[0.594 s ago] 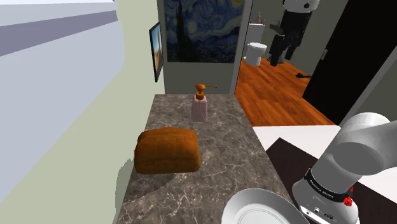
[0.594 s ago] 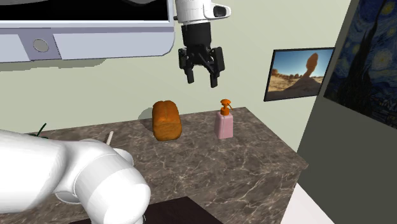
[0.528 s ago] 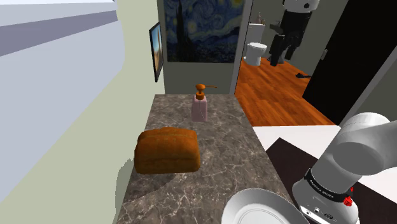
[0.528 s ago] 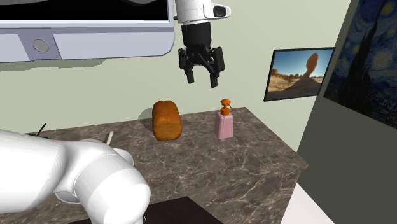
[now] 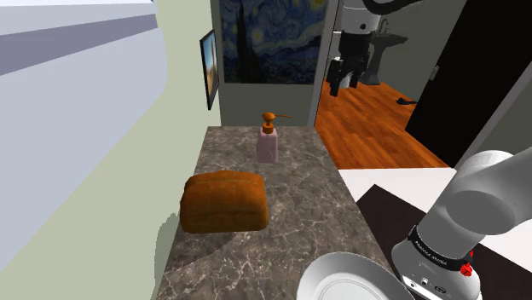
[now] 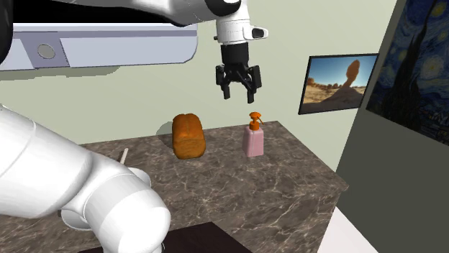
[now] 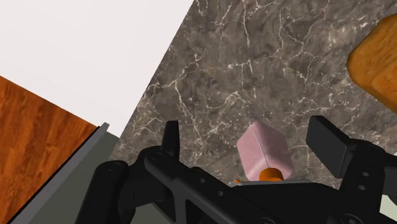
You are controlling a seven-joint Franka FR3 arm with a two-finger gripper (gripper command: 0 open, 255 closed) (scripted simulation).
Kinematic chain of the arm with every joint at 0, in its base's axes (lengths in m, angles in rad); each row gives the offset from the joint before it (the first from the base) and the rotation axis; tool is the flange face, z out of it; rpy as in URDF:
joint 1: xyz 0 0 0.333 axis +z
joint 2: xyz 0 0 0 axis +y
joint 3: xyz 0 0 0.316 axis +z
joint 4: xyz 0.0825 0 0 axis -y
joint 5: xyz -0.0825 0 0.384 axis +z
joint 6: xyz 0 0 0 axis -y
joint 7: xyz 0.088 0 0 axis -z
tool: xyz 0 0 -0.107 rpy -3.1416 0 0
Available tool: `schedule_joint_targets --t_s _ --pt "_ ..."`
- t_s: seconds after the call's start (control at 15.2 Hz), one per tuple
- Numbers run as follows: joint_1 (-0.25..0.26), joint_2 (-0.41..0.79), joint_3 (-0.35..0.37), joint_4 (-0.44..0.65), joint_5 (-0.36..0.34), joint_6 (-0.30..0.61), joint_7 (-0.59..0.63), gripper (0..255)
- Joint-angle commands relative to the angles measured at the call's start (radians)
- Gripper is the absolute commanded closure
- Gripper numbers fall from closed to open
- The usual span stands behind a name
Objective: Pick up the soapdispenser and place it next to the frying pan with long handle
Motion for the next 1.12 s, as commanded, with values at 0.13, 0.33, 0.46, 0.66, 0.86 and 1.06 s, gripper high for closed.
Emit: schedule_joint_targets --t_s 0.13,0.33,0.46,0.66,0.86,1.06 --pt "0.005 0.151 0.020 0.067 0.000 0.073 0.026 0" --pt "0.008 0.263 0.033 0.126 -0.004 0.116 0.045 0" --pt "0.011 0.338 0.041 0.172 -0.008 0.139 0.057 0" --pt "0.015 0.453 0.053 0.250 -0.017 0.166 0.075 0" --pt "0.022 0.570 0.062 0.341 -0.029 0.182 0.093 0" --pt "0.031 0.690 0.069 0.446 -0.043 0.187 0.109 0"
